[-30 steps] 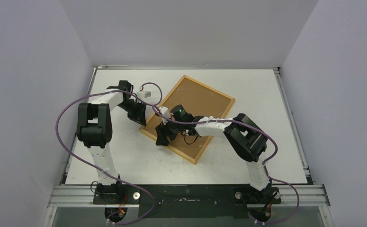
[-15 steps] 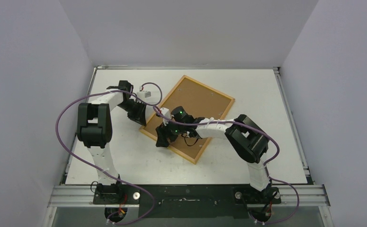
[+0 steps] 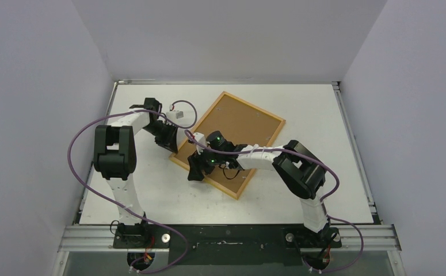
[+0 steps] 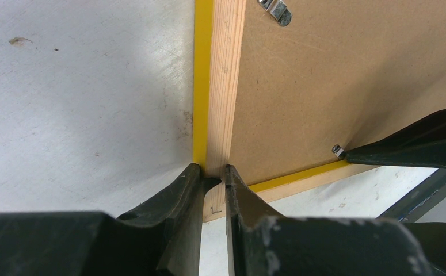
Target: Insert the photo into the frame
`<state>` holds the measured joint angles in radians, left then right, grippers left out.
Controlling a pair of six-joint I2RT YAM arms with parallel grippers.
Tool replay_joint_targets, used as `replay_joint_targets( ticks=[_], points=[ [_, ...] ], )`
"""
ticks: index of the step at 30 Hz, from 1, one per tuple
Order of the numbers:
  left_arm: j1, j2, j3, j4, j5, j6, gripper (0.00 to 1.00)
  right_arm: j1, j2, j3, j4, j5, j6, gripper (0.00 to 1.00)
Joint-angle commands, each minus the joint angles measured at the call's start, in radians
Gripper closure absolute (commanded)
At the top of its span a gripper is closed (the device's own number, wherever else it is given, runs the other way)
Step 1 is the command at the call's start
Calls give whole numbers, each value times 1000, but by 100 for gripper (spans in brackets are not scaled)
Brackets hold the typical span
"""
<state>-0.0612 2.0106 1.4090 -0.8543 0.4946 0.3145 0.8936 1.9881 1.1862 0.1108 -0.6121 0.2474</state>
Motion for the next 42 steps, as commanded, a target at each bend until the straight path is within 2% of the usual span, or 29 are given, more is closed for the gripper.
replay_joint_targets(
  ticks=[1,11,18,22,28,42],
  points=[
    [11,19,12,10,-21,4,92,21,-3,-12,49,-25,21,33],
    [11,19,8,13,-16,3,92,37,32,5,99,-60,67,34],
    [11,22,8,15,-15,3,92,42,29,-51,157,-35,133,35],
    [11,22,6,13,-21,3,92,37,20,-53,121,37,197,35],
    [12,20,3,13,-24,5,92,28,-8,-91,167,36,328,34],
    [11,20,14,5,-24,0,92,-16,-49,-185,148,21,388,33]
  ],
)
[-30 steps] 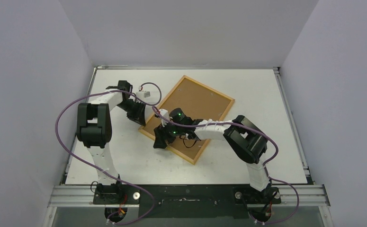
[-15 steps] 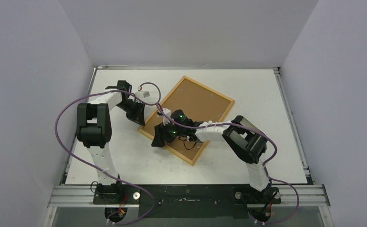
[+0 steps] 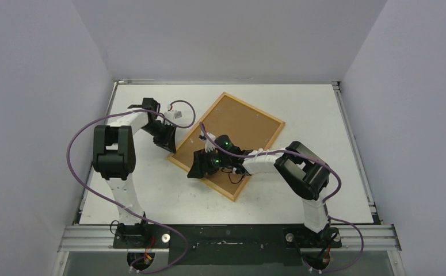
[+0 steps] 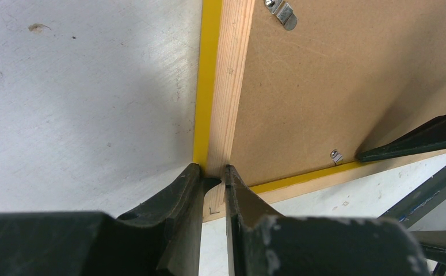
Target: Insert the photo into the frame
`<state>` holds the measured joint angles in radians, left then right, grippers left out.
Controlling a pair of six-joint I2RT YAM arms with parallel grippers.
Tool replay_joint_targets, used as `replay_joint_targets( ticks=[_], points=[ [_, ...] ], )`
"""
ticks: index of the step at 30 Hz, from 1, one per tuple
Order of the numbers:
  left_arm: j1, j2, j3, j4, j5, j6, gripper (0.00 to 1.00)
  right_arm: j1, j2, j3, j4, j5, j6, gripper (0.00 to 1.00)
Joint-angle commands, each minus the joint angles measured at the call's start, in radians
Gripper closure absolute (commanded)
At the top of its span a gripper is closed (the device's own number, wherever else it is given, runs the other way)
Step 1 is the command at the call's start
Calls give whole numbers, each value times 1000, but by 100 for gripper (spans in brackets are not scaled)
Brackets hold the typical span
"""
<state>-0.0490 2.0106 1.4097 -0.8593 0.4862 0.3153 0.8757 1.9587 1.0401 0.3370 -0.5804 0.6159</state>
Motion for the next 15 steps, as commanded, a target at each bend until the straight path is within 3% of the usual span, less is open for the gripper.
replay_joint_targets(
  ticks=[1,15],
  points=[
    [-2,19,13,11,-14,-1,92,4,-19,-38,-74,-14,19,33],
    [-20,13,-2,21,-6,-10,92,18,52,30,-23,-46,30,33]
  ],
)
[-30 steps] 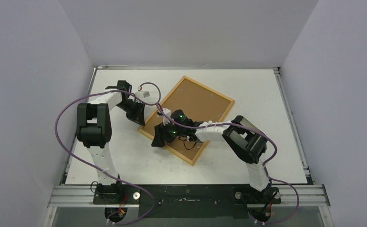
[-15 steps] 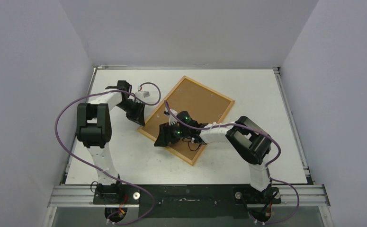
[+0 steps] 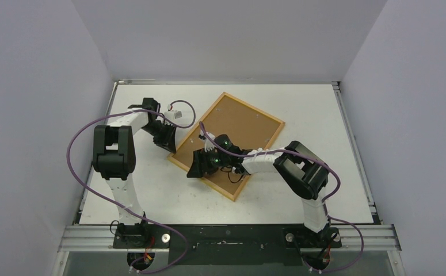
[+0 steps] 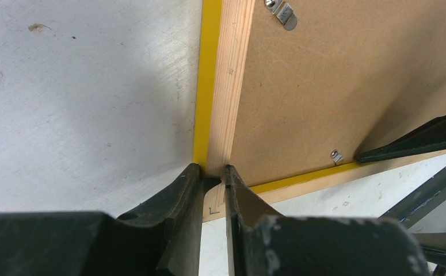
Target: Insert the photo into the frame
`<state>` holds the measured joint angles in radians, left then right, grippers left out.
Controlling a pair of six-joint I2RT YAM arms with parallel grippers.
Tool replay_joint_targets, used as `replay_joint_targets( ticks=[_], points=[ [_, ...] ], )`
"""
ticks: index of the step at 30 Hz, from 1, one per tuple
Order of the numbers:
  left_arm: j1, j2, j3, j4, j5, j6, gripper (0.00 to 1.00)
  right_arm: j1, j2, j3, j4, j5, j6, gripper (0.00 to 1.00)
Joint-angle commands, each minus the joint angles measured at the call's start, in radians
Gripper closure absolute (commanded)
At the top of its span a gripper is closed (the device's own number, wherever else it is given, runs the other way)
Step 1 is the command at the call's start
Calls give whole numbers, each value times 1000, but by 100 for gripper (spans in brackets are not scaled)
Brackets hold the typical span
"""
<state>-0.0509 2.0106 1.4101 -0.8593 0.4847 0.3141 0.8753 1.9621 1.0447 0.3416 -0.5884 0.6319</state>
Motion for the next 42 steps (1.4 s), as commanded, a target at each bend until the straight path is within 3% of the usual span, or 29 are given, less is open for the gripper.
replay_joint_targets(
  ticks=[1,30,36,42],
  points=[
    [-19,10,-5,21,-6,-9,92,18,55,32,-25,-38,14,33],
    [-29,-4,-25,17,4,-5,93,14,119,84,72,-30,41,34],
    [-17,-18,-1,-31,48,-6,93,-60,-24,35,40,-31,26,30],
    [-37,-42,-54,-46,151,-7,92,-189,-241,-50,-100,79,-41,24]
  ],
)
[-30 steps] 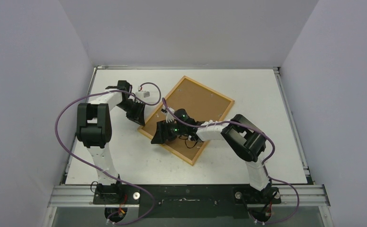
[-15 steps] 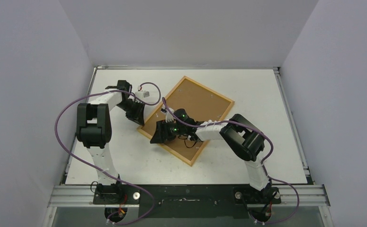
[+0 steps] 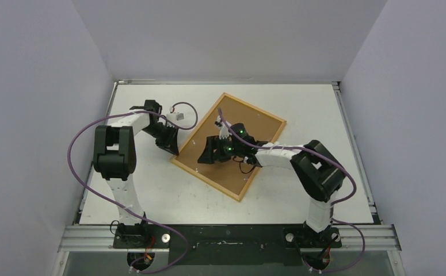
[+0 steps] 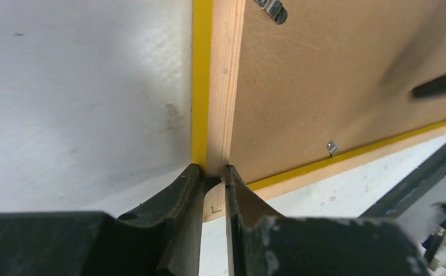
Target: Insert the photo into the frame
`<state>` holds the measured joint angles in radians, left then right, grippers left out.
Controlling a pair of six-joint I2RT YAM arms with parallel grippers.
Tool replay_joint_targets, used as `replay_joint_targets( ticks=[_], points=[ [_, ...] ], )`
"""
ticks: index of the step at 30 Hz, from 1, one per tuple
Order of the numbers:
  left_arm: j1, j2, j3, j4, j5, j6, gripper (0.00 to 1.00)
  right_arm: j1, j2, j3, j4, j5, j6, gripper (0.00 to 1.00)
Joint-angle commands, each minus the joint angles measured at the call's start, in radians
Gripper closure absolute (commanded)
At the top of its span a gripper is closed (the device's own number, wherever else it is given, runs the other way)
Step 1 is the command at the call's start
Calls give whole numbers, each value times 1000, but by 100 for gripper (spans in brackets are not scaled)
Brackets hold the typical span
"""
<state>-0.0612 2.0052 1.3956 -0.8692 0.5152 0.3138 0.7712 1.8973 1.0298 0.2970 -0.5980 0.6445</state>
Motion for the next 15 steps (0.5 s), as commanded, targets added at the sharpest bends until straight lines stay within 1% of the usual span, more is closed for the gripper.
replay_joint_targets(
  ticks=[1,5,9,12,15],
  points=[
    [-33,-39,-52,-33,133,0,91,-113,-205,-54,-67,101,-54,23],
    [-61,-50,-92,-25,179,24,88,-228,-309,-102,-167,177,-66,19],
    [-111,-60,-106,-49,224,81,83,-353,-375,-83,-377,367,-102,16],
    [-160,-57,-103,-67,268,127,78,-391,-407,-78,-404,421,-117,15],
    [-192,-55,-91,-75,326,154,75,-380,-366,-34,-388,403,-114,15]
  ],
)
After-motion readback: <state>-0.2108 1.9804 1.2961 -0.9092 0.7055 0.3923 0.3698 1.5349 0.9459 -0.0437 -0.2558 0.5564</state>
